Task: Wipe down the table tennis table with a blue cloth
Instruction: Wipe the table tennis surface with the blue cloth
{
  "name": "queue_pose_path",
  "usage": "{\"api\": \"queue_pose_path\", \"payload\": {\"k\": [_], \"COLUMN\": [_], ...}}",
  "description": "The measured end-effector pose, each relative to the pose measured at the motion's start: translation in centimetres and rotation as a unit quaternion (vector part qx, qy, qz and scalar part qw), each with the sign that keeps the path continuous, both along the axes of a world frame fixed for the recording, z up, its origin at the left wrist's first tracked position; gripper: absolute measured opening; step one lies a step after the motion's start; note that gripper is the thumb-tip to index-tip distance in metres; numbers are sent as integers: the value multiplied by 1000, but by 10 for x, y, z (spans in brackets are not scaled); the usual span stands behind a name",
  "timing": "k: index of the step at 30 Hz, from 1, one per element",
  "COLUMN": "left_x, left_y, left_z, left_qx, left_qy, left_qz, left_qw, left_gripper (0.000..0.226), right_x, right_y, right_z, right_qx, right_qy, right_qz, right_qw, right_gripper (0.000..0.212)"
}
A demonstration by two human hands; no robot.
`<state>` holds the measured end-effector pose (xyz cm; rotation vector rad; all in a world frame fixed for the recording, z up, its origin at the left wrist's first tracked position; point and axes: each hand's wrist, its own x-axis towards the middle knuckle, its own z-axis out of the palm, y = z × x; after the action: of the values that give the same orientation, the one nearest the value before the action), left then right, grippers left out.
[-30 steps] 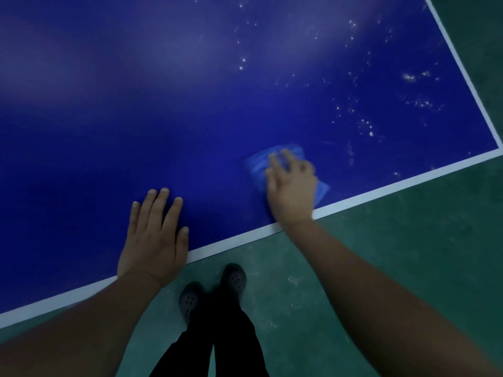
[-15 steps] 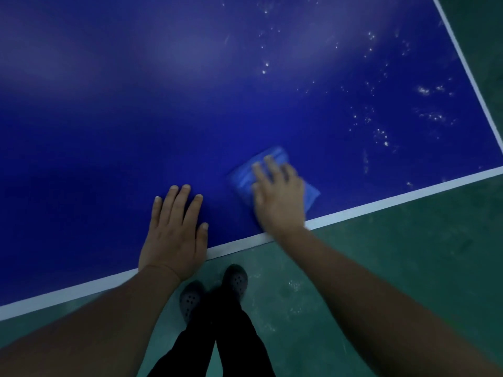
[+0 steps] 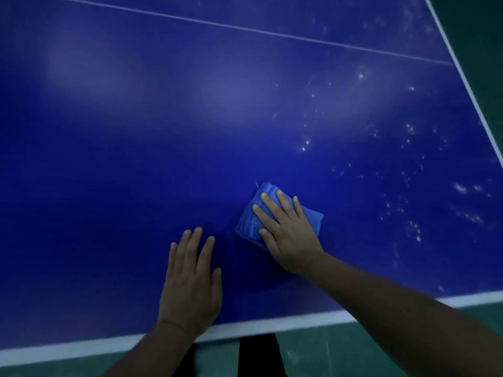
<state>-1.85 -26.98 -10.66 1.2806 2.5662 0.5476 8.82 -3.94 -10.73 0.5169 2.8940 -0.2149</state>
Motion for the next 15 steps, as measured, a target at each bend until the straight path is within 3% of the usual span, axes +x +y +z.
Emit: {"api": "queue_pose_path", "payload": {"k": [6, 10, 15], "left_x": [-50, -69, -70], "left_y": [98, 135, 138], "left_z": [5, -2, -8], "left_qx": [-4, -57, -95], "left_qy": [15, 20, 29], "left_qz": [86, 124, 136], "left_qw": [996, 990, 986], "left_gripper": [61, 68, 68], "right_x": [-66, -110, -158], "right_y": [95, 173, 238], "right_z": [1, 1, 1], "right_qx": [3, 17, 36], "right_qy": [3, -6, 24], "right_qz": [77, 83, -159], "right_qw": [997, 996, 986], "right_gripper": [53, 58, 54]}}
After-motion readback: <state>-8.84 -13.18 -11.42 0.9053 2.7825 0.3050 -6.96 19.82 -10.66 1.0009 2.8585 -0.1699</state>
